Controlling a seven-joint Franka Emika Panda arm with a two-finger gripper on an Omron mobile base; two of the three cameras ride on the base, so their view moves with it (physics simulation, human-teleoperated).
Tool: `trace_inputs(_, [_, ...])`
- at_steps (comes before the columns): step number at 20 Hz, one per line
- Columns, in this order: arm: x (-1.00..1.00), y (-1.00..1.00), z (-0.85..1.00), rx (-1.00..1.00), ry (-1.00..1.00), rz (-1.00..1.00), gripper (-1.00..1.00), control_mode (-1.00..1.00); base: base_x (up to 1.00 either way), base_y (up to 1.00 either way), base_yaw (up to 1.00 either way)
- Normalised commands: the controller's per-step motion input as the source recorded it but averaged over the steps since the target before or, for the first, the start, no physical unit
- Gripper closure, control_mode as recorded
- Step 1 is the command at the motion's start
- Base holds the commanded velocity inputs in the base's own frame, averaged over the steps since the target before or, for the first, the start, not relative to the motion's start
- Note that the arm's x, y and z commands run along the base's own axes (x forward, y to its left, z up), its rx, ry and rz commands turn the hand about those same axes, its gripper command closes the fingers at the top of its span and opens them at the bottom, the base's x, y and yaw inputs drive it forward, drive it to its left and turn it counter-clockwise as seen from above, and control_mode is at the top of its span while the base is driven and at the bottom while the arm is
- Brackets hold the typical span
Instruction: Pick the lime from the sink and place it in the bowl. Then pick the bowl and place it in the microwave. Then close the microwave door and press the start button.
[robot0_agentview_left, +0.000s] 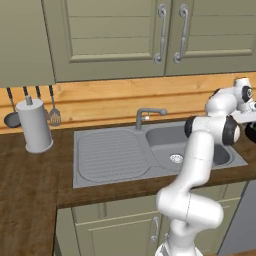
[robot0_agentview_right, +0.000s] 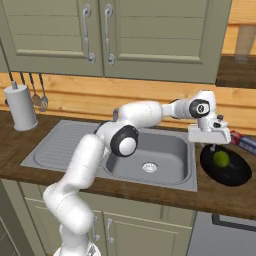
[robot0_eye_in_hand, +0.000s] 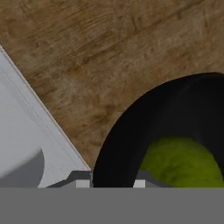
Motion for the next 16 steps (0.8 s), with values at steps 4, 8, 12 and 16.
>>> trace_inputs(4, [-0.81, 0.45, 0.02, -0.05, -0.19, 0.1, 1.0, -1.0, 0.0, 0.0, 0.0])
trace_inputs(8, [-0.77, 0.42, 0.31, -0.07, -0.16, 0.09, 1.0, -1.0, 0.0, 0.0, 0.0])
trace_inputs(12, [-0.68, 0.37, 0.4, -0.09, -0.11, 0.1, 1.0, -1.0, 0.0, 0.0, 0.0])
trace_inputs(16, [-0.56, 0.45, 0.34, -0.09, -0.04, 0.16, 1.0, -1.0, 0.0, 0.0, 0.0])
